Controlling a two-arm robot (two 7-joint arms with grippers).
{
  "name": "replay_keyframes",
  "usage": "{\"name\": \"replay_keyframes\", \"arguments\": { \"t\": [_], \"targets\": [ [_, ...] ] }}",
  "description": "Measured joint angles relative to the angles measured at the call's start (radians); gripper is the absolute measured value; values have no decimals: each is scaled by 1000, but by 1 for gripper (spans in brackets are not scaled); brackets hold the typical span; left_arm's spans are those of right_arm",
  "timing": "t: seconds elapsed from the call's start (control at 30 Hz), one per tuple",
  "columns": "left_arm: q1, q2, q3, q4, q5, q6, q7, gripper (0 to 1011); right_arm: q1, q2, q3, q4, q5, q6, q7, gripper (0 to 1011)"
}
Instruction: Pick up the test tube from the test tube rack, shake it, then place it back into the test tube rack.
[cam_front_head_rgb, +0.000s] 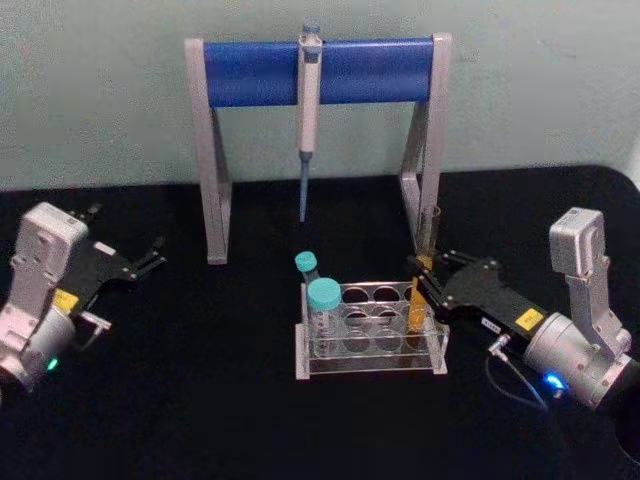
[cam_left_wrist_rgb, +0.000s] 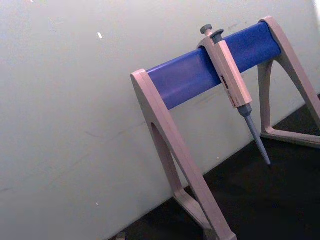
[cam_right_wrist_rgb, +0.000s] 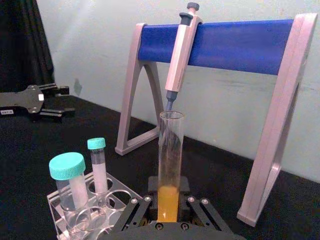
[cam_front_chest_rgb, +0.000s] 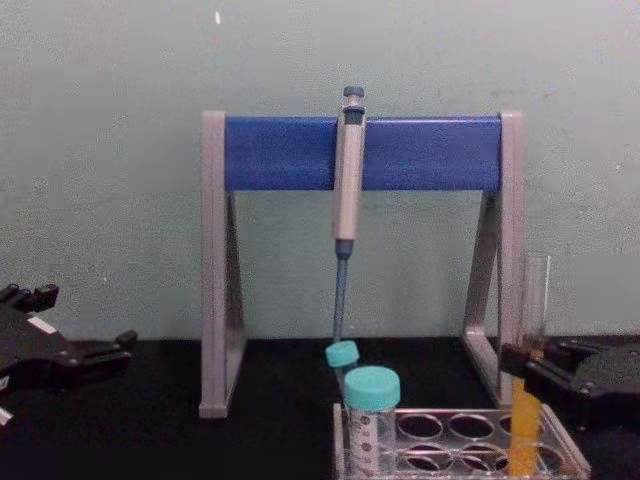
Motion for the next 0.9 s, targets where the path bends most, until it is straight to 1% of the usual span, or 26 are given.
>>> {"name": "replay_keyframes", "arguments": {
  "t": [0.57,0.7,0.9],
  "targets": [
    [0,0,0,0,0,0,0,1001,2,1,-3,6,2,3,4,234],
    [0,0,0,0,0,0,0,1001,5,4,-9,5,-11,2,0,234],
    [0,0,0,0,0,0,0,1001,4,4,-8,5,-10,2,0,234]
  ]
}}
